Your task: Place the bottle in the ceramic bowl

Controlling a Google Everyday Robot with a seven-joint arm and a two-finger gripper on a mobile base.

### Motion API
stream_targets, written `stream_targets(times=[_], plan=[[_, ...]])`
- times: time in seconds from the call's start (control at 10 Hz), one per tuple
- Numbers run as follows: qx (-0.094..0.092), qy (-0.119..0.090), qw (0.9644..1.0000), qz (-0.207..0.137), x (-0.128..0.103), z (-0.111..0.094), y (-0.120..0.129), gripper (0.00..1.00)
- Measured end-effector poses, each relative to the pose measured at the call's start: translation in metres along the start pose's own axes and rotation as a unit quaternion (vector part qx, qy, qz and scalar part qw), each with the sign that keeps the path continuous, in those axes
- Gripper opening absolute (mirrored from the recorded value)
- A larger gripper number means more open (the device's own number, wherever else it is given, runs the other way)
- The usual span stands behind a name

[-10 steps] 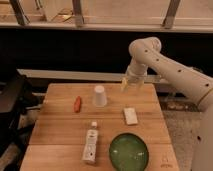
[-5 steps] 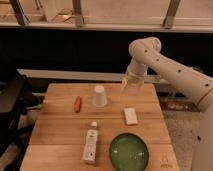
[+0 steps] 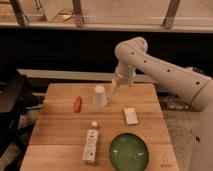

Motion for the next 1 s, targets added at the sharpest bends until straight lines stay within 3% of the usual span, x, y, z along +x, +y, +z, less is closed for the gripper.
stream_targets(times=[0.3,0.6,0.7,1.0], plan=[[-0.027,0.034,0.9987,-0.025,0.023,0.030,0.051,0.60],[-0.042,0.077,0.9943,-0.060,0.055,0.057,0.097,0.60],[-0.044,0.086,0.9929,-0.068,0.063,0.062,0.106,0.60],[-0.044,0.088,0.9929,-0.068,0.064,0.062,0.105,0.60]])
